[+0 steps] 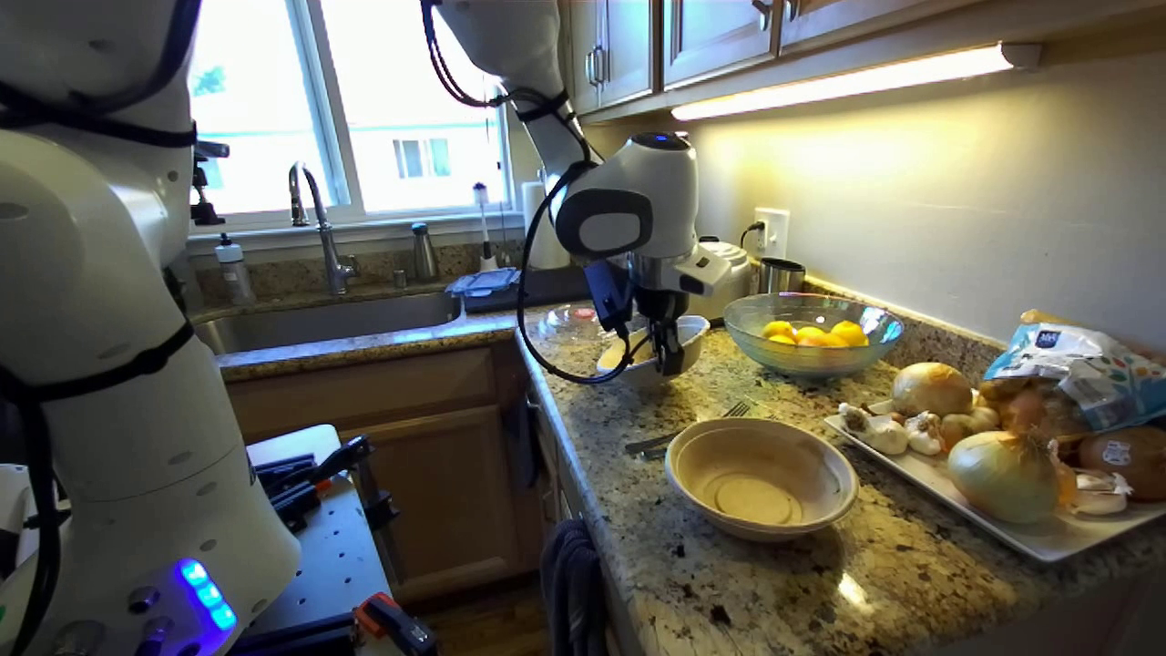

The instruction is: Put the bowl on the left inside the bowl on the right then place the forks inside it

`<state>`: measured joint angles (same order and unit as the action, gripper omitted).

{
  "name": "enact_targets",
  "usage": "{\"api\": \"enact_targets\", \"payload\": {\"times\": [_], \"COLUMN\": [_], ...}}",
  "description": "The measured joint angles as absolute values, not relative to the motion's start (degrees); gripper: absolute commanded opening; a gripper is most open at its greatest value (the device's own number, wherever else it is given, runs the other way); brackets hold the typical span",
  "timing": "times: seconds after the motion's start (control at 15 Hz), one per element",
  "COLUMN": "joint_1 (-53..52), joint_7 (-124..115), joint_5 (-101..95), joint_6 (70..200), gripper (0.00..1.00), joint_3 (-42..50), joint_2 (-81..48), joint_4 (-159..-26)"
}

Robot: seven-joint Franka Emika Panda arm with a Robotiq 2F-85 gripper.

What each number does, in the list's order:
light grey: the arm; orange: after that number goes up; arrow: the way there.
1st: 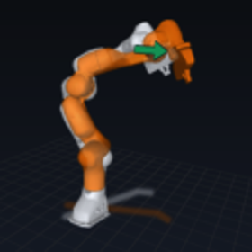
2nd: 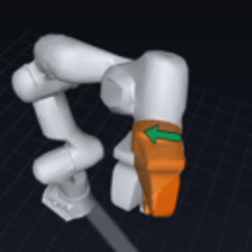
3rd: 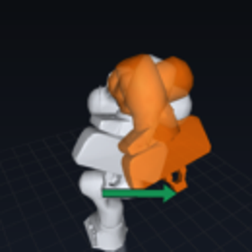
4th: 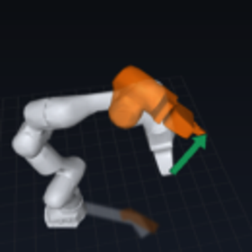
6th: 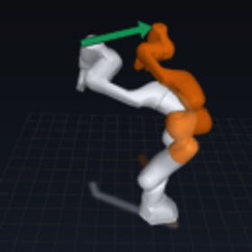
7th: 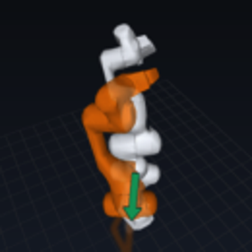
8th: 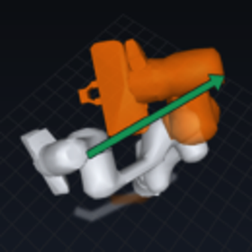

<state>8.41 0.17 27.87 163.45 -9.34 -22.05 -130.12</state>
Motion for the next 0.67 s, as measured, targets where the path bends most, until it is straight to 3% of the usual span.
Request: {"api": "enact_targets", "payload": {"times": [0.67], "joint_1": [19.8], "joint_7": [20.6], "joint_5": [47.3], "joint_6": [160.8], "gripper": [0.07], "joint_3": [-16.6], "joint_2": [-17.0], "joint_4": [-135.3]}}
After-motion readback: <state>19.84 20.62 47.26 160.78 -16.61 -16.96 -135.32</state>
